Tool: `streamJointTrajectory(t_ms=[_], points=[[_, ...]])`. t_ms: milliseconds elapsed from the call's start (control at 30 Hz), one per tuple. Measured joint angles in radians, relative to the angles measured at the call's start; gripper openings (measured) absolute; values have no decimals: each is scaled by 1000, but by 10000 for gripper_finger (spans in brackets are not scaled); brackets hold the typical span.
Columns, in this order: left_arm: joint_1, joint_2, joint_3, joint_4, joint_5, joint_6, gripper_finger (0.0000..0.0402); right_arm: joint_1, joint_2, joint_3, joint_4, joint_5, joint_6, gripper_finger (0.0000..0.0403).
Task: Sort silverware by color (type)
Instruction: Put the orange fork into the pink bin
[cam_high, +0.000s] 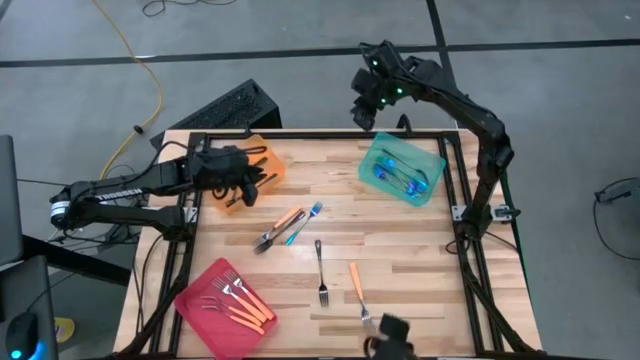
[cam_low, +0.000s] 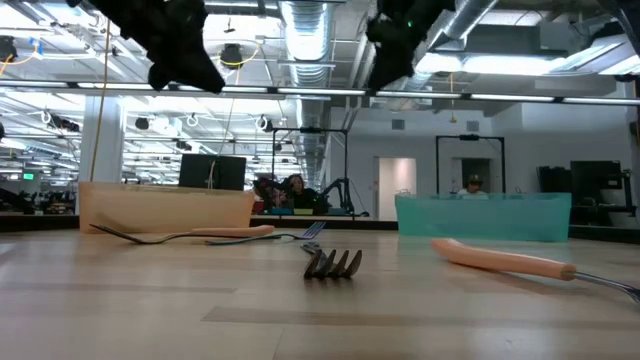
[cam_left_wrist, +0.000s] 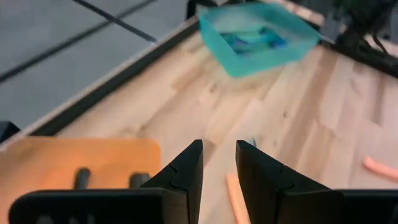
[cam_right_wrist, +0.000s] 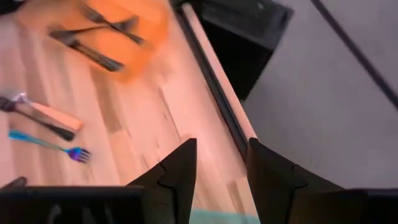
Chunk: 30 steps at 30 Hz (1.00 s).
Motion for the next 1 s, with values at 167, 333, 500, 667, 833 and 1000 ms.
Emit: streamJointTrajectory(t_ms=[167, 333, 500, 667, 833, 1000], points=[[0, 0, 0, -22, 62, 15, 80, 90, 0, 60, -103, -84, -126, 157], [0, 0, 0, -22, 64, 14, 80, 199, 0, 66, -227, -123, -137, 157], [-2, 0, -10, -12, 74, 13, 80, 298, 0, 66, -309, -117, -125, 157], [-22, 0, -55, -8, 9, 15, 80, 369, 0, 66, -301, -80, -70, 157], [-62, 15, -98, 50, 60, 21, 80, 404, 0, 66, -303, -49, -49, 157], [-130, 78, -122, 76, 25, 22, 80, 416, 0, 66, -295, -48, -28, 157]])
